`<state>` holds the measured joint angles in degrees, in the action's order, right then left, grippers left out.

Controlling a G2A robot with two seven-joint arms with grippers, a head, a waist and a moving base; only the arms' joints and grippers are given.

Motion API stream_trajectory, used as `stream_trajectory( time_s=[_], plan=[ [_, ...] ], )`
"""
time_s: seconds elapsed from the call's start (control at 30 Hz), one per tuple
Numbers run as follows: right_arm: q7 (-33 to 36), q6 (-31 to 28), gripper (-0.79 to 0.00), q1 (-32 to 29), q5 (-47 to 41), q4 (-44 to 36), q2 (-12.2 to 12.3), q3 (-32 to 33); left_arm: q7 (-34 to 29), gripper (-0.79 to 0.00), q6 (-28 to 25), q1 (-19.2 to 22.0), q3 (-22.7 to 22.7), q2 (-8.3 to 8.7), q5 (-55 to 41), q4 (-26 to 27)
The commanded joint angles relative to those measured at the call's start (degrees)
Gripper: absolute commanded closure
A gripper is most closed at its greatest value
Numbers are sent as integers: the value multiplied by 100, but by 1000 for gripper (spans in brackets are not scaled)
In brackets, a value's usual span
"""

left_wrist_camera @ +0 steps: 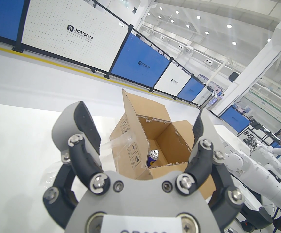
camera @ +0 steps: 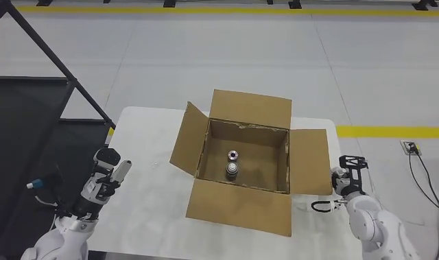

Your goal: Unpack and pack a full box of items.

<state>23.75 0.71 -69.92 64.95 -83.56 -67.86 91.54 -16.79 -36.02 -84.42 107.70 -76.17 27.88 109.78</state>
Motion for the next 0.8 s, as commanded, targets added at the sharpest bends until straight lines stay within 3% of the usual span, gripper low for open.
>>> stream_trajectory(
  time_s=[0.0, 0.3, 0.47, 0.6, 0.77],
  plan=[
    [-206, 50, -785, -61, -87, -103, -6, 48, 0, -785, 0, 0, 0, 0, 0, 0],
    [-1116, 972, -785, -596, -563, -1364, -55, 579, 0, -785, 0, 0, 0, 0, 0, 0],
    [-1541, 808, -785, -1042, -784, -2709, -95, 534, 0, -785, 0, 0, 0, 0, 0, 0],
    [-1065, 168, -785, -973, -525, -3368, -92, -97, 0, -785, 0, 0, 0, 0, 0, 0],
    [709, -645, -785, 4, -249, -2996, -107, -1299, 0, -785, 0, 0, 0, 0, 0, 0]
  ],
)
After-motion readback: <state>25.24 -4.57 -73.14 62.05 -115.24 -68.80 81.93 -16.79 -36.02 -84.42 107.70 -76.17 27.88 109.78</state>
